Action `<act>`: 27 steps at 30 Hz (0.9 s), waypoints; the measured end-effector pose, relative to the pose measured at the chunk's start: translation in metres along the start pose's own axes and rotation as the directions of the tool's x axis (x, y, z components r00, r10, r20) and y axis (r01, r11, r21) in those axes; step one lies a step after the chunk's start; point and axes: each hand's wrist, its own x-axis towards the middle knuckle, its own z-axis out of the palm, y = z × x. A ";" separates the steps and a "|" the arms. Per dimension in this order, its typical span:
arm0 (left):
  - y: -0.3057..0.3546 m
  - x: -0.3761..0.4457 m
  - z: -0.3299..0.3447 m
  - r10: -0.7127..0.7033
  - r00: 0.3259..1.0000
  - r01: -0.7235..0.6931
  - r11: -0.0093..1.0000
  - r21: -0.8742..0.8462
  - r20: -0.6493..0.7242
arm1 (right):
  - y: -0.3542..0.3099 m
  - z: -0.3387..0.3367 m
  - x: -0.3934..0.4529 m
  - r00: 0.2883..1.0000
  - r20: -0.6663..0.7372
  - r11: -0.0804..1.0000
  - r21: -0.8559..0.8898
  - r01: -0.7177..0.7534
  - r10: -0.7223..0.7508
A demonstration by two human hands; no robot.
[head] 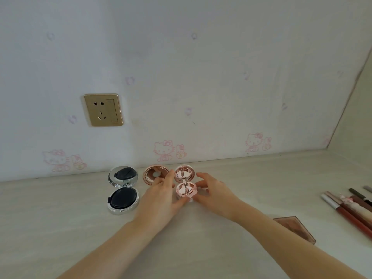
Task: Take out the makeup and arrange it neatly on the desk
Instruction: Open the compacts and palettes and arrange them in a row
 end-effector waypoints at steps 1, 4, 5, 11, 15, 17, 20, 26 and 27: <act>0.001 -0.002 -0.003 0.016 1.000 -0.016 1.000 0.011 -0.014 | 0.000 -0.001 -0.002 1.000 0.006 1.000 -0.029 0.000 0.001; 0.010 -0.006 -0.016 0.080 0.995 -0.075 0.994 0.084 -0.062 | 0.000 -0.010 -0.013 1.000 0.020 0.992 -0.129 0.010 -0.007; 0.013 -0.007 -0.019 0.104 0.991 -0.095 0.990 0.106 -0.079 | 0.001 -0.014 -0.017 1.000 0.017 0.987 -0.159 0.015 -0.012; 0.045 -0.018 -0.019 0.273 0.961 -0.261 0.949 0.176 -0.048 | 0.008 -0.050 -0.049 0.999 -0.043 0.964 -0.268 0.005 -0.017; 0.084 -0.028 -0.007 0.315 0.948 -0.316 0.936 0.156 0.035 | 0.021 -0.079 -0.079 0.996 -0.086 0.949 -0.313 -0.040 0.013; 0.102 -0.031 0.001 0.339 0.939 -0.345 0.926 0.156 0.064 | 0.029 -0.093 -0.093 0.993 -0.117 0.944 -0.323 -0.070 0.034; 0.129 -0.033 0.015 0.359 0.926 -0.373 0.919 0.127 0.119 | 0.044 -0.112 -0.117 0.988 -0.139 0.936 -0.331 -0.115 0.072; 0.162 -0.038 0.043 0.375 0.914 -0.392 0.914 0.103 0.154 | 0.074 -0.145 -0.159 0.974 -0.179 0.915 -0.352 -0.198 0.142; 0.166 -0.039 0.046 0.373 0.914 -0.390 0.916 0.094 0.158 | 0.079 -0.149 -0.164 0.971 -0.183 0.911 -0.353 -0.211 0.154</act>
